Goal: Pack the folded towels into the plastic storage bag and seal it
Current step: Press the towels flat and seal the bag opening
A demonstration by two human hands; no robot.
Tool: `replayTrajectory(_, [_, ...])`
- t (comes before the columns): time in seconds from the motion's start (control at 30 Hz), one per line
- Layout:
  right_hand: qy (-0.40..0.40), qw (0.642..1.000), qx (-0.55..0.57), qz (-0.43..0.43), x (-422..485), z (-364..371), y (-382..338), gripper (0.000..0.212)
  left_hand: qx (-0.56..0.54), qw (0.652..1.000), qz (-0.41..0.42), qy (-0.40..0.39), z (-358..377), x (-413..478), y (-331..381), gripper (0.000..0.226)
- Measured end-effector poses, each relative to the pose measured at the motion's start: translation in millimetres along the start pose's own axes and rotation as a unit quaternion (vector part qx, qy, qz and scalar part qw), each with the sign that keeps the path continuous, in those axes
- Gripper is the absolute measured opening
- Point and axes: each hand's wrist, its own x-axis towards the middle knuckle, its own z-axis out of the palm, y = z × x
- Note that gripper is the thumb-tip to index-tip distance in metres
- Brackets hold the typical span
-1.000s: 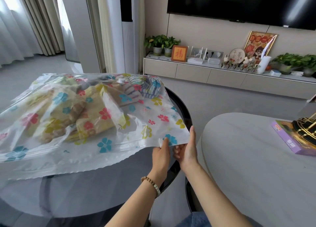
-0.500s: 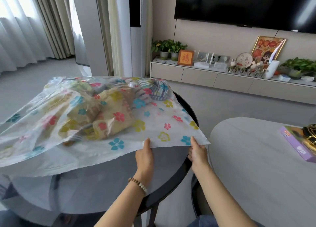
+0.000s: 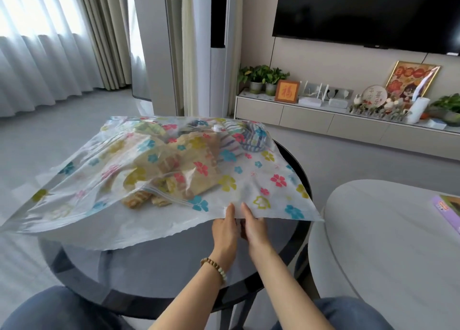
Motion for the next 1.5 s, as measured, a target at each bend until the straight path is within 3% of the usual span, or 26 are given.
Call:
replayTrajectory(0.1, [0.011,1.0,0.0,0.022,-0.1,-8.8,-2.0,0.009,-0.021,0.999,-0.026,0.022,-15.6,3.8,0.1,0.043])
replayTrajectory(0.23, [0.093,0.994,0.048,0.043,8.0,-18.5,-9.5,0.026,0.003,0.997,-0.001,0.081,-59.0,19.0,4.0,0.049])
replayTrajectory(0.33, [0.117,0.989,0.073,0.056,1.3,0.2,-5.3,0.018,0.001,0.995,0.016,0.095,-79.3,23.3,8.3,0.049])
replayTrajectory(0.5, [-0.002,0.996,-0.001,0.086,-36.6,71.7,26.1,0.029,0.032,0.997,0.027,0.072,-84.5,17.1,12.4,0.052])
replayTrajectory(0.63, [-0.034,0.999,-0.014,0.018,-40.7,86.3,30.1,0.008,0.064,0.995,0.036,0.063,-101.5,17.8,19.1,0.052])
replayTrajectory(0.7, [-0.032,0.999,-0.001,0.002,-35.5,78.1,24.6,0.007,0.061,0.995,0.029,0.068,-110.2,19.3,23.9,0.053])
replayTrajectory(0.8, [0.007,1.0,-0.024,0.016,-22.9,62.6,17.6,0.023,0.031,0.995,0.028,0.089,-127.5,22.4,28.7,0.053])
replayTrajectory(0.93, [0.09,0.993,0.012,0.07,-20.7,63.6,22.4,0.031,-0.011,0.993,0.023,0.115,-149.6,20.4,29.0,0.052])
replayTrajectory(1.0, [0.089,0.991,0.022,0.094,-32.5,79.0,33.2,0.035,-0.007,0.991,0.019,0.132,-155.2,17.9,27.1,0.052])
replayTrajectory(1.1, [-0.014,0.993,-0.031,0.11,-55.8,116.1,50.5,0.038,0.025,0.991,0.034,0.127,-162.4,14.8,25.8,0.052])
replayTrajectory(1.23, [-0.091,0.993,-0.054,0.061,-68.5,143.9,65.1,0.015,0.015,0.993,0.045,0.111,-172.5,10.9,30.6,0.051])
replayTrajectory(1.33, [-0.079,0.995,-0.054,0.034,-61.6,140.4,61.4,0.022,-0.005,0.992,0.039,0.123,-185.1,13.5,41.0,0.049])
replayTrajectory(1.5, [0.008,0.999,-0.008,0.036,-53.2,140.4,50.7,0.023,-0.036,0.98,0.057,0.19,-227.0,20.1,58.3,0.041])
